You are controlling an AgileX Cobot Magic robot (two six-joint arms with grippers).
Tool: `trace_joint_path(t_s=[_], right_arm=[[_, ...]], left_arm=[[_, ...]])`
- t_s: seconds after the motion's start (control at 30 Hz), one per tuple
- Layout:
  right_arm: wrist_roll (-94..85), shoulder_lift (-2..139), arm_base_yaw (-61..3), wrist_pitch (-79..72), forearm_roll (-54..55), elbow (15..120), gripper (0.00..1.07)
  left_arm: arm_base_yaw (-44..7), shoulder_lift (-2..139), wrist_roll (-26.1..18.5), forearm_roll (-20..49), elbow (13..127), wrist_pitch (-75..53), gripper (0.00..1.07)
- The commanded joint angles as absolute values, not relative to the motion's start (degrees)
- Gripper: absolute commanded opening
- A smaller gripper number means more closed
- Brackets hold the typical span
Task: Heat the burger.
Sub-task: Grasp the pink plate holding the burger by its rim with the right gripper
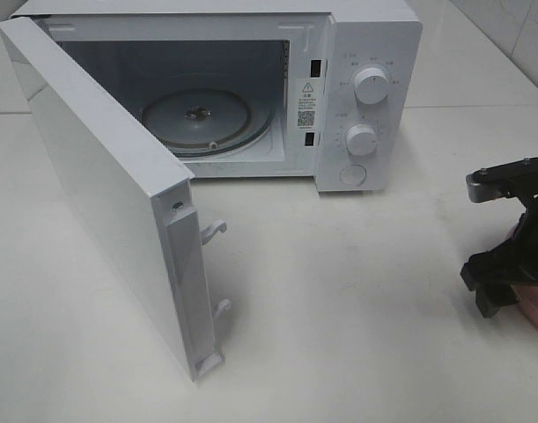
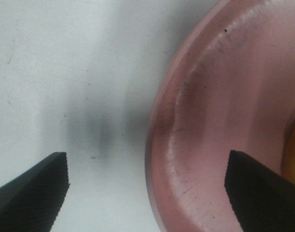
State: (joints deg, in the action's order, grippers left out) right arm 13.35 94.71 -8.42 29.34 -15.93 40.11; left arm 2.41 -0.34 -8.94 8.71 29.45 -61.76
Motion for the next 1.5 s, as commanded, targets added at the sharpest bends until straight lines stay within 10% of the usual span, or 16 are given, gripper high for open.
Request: trace_joint_path(t_s=[0.03, 0.6, 0.87, 0.93, 1.1, 1.5], right_arm=[[13.4, 96.2, -8.0, 27.7, -16.4, 40.2, 0.86], [13.3, 103.2, -8.0, 23.3, -18.4, 40.2, 0.81], [14.3, 103.2, -8.0, 24.8, -18.7, 40.2, 0.52], [15.5, 103.2, -8.0, 26.0, -20.1, 40.2, 0.26], [16.2, 103.2, -8.0, 26.9, -20.5, 40.2, 0.06], [16.5, 103.2, -8.1, 30.4, -20.6, 40.4, 0.00]], left_arm=[[2.1, -1.0, -8.4, 8.9, 29.5, -61.2, 0.98], [2.1, -1.0, -8.4, 8.9, 29.5, -61.2, 0.98], [2.1, -1.0, -8.4, 8.9, 29.5, -61.2, 0.98], [2.1, -1.0, -8.4, 8.9, 29.5, -61.2, 0.98], [2.1, -1.0, -8.4, 8.9, 29.5, -61.2, 0.98], [2.1, -1.0, -8.4, 8.9, 29.5, -61.2, 0.98]])
